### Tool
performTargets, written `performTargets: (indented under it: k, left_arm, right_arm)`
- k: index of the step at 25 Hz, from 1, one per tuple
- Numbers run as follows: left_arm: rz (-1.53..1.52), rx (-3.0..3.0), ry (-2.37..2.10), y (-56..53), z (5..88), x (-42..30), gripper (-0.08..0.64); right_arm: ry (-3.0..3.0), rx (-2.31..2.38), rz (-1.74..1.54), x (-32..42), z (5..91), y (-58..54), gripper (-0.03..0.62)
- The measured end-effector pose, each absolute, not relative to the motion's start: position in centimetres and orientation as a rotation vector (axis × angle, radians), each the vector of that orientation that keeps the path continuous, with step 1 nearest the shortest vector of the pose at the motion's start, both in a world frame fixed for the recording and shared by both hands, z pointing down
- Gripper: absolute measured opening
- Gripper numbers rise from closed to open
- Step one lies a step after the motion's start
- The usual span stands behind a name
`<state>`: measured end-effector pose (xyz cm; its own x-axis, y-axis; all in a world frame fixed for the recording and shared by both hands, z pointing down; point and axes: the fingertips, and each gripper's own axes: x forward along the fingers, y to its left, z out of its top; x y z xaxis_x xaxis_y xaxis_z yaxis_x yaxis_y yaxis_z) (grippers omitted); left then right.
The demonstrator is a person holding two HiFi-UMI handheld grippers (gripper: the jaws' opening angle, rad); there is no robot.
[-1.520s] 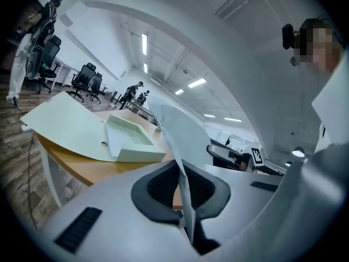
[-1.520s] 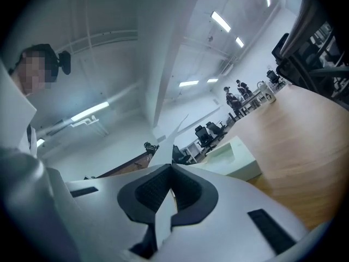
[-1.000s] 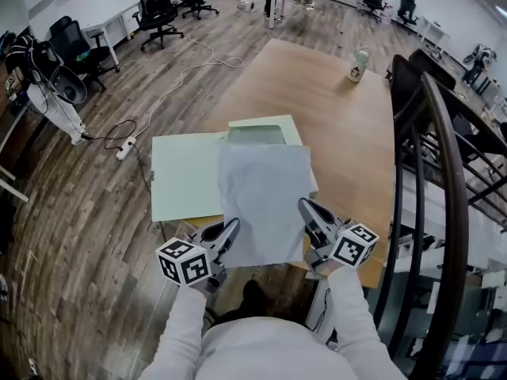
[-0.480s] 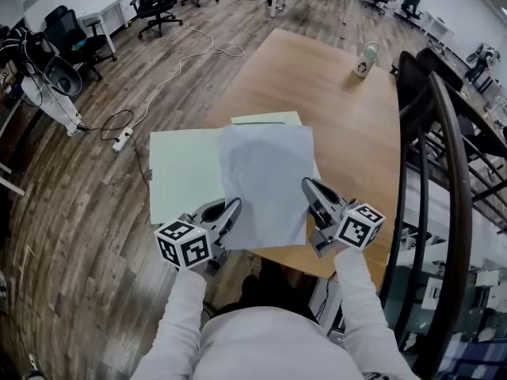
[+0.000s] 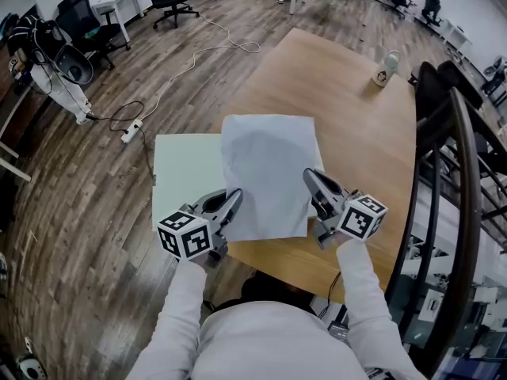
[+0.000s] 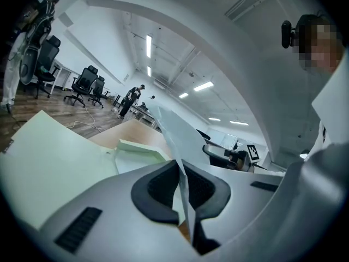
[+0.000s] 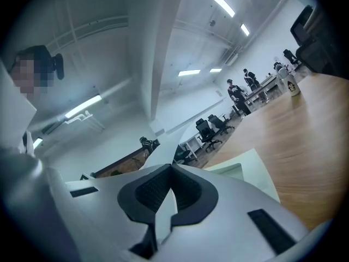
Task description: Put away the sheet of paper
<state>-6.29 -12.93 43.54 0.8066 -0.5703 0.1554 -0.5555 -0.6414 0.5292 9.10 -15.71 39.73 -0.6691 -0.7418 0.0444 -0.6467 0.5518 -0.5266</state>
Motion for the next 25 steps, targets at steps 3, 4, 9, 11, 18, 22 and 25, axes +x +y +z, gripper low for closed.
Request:
performTargets:
  k: [3, 4, 9, 11, 18, 22, 25]
  left_arm:
    - [-0.037, 2.404, -0.855, -14.5, 43.9, -6.2, 0.017]
    - [-0.037, 2.400, -0.862, -15.1, 43.9, -6.1, 0.017]
    - [-0.029, 2.392, -0.888, -17.7, 44.0, -6.1, 0.017]
    - [-0.022, 2.390, -0.902, -18.6, 44.2, -6.0, 0.017]
    - [-0.001, 2.391, -0.942, -20.7, 45.1, -5.8, 0.017]
    - [0.021, 2.396, -0.954, -21.5, 46.1, -5.5, 0.017]
    - [0.043, 2.391, -0.969, -22.0, 47.1, -5.3, 0.017]
  right_arm:
    - [2.609, -1.162, -0.777, 9.1, 39.9, -17.6, 0.028]
    - [2.614, -1.159, -0.779, 9.1, 39.9, -18.2, 0.028]
    - [2.624, -1.145, -0.789, 9.1, 40.1, -20.9, 0.028]
    - [2.618, -1.141, -0.798, 9.2, 40.3, -21.8, 0.028]
    - [2.613, -1.121, -0.807, 9.3, 41.2, -24.0, 0.028]
    - [2.624, -1.112, -0.805, 9.5, 41.9, -25.0, 0.028]
    - [2.633, -1.100, -0.809, 9.4, 42.7, -25.7, 0.028]
